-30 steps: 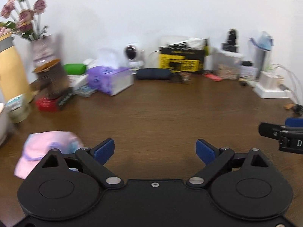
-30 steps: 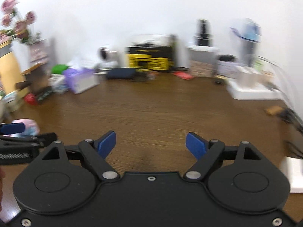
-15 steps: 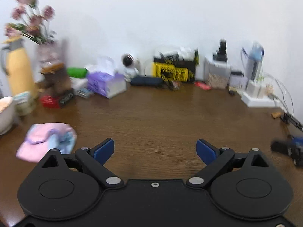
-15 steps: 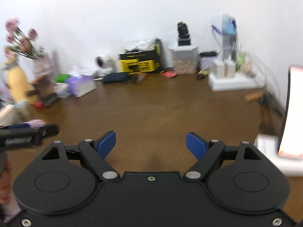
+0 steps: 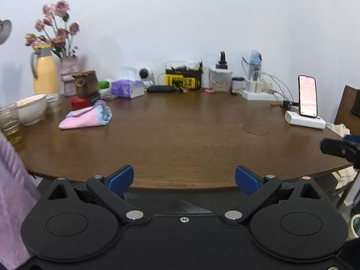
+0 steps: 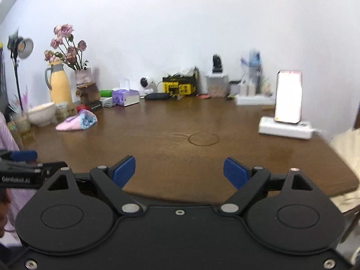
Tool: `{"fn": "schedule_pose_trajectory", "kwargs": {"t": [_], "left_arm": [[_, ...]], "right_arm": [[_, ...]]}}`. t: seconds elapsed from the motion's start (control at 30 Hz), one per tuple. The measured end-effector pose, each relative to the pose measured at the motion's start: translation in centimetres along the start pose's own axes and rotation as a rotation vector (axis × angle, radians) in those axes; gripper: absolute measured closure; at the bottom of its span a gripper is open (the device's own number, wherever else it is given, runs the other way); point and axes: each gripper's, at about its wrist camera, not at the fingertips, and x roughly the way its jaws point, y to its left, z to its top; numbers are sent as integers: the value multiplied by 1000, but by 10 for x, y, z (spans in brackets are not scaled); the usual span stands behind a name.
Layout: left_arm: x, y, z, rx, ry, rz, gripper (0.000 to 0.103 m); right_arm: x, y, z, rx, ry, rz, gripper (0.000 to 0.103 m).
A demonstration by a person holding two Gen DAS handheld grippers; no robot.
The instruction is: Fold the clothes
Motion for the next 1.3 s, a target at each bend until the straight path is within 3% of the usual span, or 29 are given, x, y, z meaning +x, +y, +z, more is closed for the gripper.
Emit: {"fn": "schedule_pose_trajectory", "kwargs": {"t": [0.07, 0.17, 0.5, 1.3], "left_arm": [[-6, -3, 0, 22, -22, -28, 6], [-17, -5, 2, 11, -56, 13, 6], [-22, -17, 2, 56, -80, 37, 2], [-1, -11, 1, 45, 9, 23, 0]], "right_arm": [[-2, 4, -4, 26, 35, 44, 14], [2, 7, -3, 33, 74, 71, 14], [-1, 15, -1, -12, 51, 85, 14], [18, 16, 0, 10, 102, 94, 14]]}}
